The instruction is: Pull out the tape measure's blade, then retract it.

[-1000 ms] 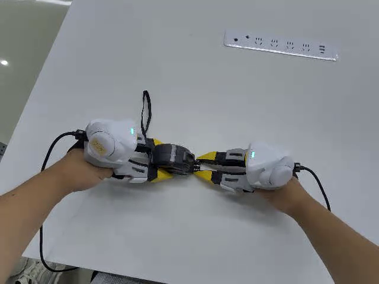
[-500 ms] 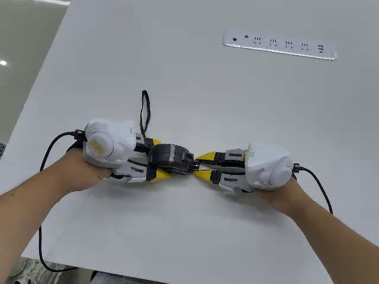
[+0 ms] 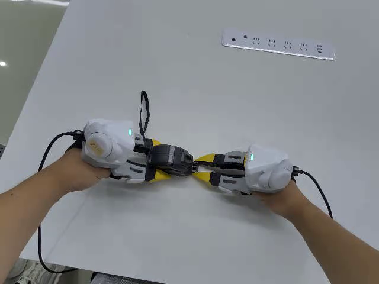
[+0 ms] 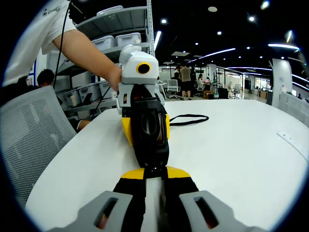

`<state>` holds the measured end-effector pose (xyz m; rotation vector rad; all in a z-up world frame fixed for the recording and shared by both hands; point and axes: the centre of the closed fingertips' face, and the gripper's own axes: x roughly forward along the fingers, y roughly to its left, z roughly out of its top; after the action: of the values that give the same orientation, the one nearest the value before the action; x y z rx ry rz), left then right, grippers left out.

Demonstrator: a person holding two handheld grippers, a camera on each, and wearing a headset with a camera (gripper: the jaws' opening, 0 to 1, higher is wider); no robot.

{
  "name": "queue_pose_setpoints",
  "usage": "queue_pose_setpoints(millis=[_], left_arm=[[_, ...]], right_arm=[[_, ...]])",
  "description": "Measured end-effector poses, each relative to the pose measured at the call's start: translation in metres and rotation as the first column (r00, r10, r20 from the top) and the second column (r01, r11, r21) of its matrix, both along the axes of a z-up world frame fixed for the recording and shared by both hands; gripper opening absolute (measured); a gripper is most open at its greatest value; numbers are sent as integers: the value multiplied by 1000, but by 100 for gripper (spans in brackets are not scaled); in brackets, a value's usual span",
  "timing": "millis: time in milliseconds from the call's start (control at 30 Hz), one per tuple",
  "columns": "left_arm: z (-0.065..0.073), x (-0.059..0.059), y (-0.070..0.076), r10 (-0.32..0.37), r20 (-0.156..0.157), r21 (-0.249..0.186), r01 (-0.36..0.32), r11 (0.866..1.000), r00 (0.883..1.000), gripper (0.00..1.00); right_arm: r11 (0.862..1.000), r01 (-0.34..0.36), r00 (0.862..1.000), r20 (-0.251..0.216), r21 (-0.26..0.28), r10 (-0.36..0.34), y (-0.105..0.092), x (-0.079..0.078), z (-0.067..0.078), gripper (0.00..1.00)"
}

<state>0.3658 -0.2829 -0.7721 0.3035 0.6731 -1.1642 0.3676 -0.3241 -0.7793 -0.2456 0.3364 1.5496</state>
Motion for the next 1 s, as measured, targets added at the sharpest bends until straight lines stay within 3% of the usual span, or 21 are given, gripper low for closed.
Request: queue_pose_setpoints(millis=[633,1000], left_arm=[[0,-1,1,2,0,2,-2,1000,1000,31],[0,0,1,4,1,1,-4,1000,1000,31]], right_arm=[[1000,-6,1000,1,3,6,-2,0,0,13],[1000,-6,1000,-9,0,6,-13,0,0,13]])
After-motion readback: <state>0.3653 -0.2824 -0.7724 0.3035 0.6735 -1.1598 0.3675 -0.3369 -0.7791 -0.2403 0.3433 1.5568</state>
